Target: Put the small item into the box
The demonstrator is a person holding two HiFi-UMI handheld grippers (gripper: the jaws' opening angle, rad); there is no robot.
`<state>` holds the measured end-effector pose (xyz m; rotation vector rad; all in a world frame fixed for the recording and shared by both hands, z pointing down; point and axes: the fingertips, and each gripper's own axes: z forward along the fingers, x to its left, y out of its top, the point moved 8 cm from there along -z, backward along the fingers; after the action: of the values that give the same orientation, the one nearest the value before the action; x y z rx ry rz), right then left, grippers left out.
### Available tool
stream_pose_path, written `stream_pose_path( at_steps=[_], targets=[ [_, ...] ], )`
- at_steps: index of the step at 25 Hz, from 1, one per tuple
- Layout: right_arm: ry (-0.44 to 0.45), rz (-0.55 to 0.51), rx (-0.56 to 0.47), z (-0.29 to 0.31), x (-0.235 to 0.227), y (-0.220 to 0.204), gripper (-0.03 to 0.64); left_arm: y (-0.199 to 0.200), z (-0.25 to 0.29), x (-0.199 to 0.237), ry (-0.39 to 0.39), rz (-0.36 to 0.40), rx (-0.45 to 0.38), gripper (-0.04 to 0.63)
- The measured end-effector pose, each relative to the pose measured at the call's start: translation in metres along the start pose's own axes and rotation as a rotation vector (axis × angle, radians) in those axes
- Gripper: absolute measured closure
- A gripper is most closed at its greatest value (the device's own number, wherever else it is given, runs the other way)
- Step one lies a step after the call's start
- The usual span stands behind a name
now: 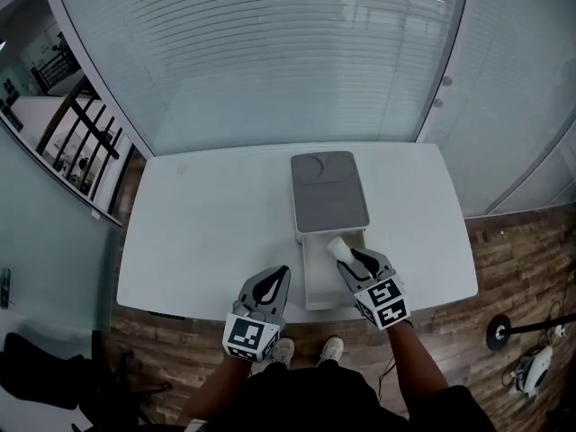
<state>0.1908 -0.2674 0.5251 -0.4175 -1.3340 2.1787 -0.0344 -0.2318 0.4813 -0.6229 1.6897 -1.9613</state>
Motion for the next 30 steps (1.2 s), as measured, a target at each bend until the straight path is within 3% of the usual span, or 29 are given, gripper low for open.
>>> stream_pose_path(
  at_steps=[3,8,15,30],
  targets=[
    [0.04,-0.032,0.101,0.018,0.003,-0.005,0.46,-0.005,-0.006,0.005,0.027,-0.042,0.007,0.583],
    [0.071,-0.084,0.236,0.039,0.01,-0.01,0.459,-0.004,-0.011,0.011,0.056,-0.052,-0.01,0.583],
    [0.099,-0.198,0.357,0.065,0.02,-0.01,0.462,-0.022,-0.021,0.018,0.095,-0.093,0.026,0.583],
    [0.125,-0.288,0.48,0.085,0.025,-0.019,0.46,-0.027,-0.027,0.028,0.118,-0.102,0.033,0.583]
  ],
)
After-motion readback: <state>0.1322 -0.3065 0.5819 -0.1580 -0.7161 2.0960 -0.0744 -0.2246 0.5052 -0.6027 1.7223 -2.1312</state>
